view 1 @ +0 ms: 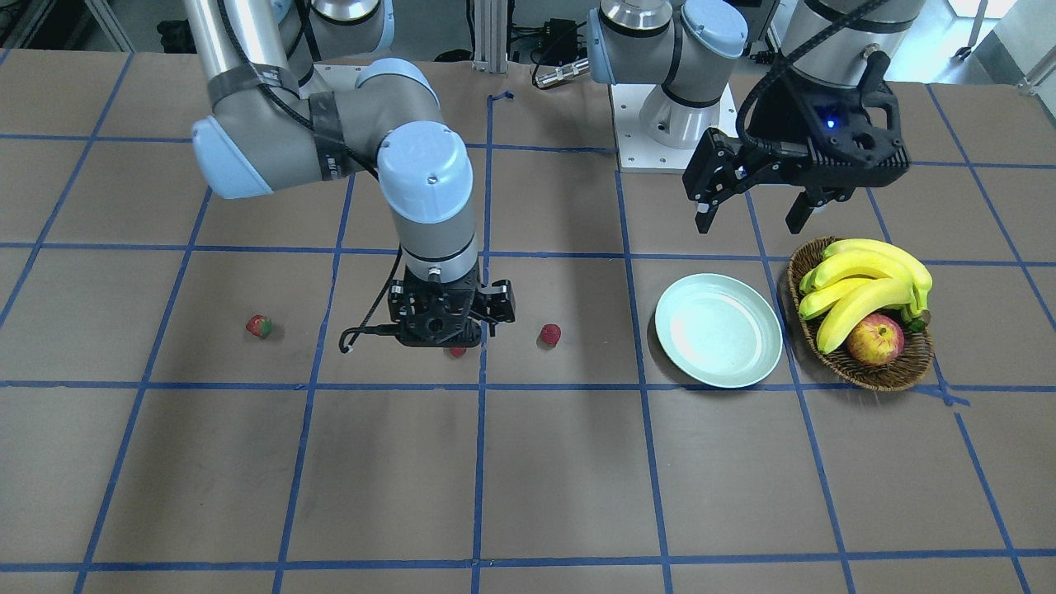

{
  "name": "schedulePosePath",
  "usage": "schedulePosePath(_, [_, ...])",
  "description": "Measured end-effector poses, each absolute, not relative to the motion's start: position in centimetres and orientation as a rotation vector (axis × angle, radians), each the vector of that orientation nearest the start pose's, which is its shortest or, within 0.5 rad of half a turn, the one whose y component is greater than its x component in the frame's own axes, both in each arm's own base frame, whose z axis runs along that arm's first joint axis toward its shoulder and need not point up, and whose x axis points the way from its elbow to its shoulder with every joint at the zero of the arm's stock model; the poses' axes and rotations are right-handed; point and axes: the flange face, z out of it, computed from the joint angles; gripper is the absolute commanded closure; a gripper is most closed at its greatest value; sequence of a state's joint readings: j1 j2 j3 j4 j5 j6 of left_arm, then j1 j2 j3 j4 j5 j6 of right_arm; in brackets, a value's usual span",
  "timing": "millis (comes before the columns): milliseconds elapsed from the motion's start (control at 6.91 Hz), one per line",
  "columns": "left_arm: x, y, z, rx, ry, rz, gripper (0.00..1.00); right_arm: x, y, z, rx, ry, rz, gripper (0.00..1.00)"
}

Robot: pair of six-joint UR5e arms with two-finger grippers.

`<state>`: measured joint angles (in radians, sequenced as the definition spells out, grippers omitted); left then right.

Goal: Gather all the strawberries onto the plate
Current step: 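Return the right gripper to the second strawberry while the left reaches forward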

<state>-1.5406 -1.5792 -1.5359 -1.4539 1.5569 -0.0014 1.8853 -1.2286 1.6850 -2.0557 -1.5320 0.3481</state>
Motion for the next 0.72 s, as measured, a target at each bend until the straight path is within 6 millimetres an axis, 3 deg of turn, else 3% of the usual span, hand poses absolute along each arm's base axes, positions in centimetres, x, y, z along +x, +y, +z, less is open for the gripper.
schedulePosePath(145, [-12.4, -52.7, 49.5, -0.045, 3.174, -0.226, 0.06, 29.7, -52.6, 28.8, 0.074, 3.098, 0.003, 0.0])
schedulePosePath(289, [-13.5, -53.6, 46.6, -0.034, 3.208, -0.188, 0.0, 29.2, -52.1, 26.6, 0.092, 3.091, 0.037, 0.0])
schedulePosePath(434, [-15.1, -53.8, 43.1, -0.037, 3.223, -0.152, 0.0, 29.0, -51.7, 24.2, 0.106, 3.077, 0.052, 0.0])
schedulePosePath(723, [-18.2, -53.3, 34.2, -0.113, 3.228, -0.096, 0.01, 29.0, -51.2, 21.6, 0.115, 3.062, 0.066, 0.05])
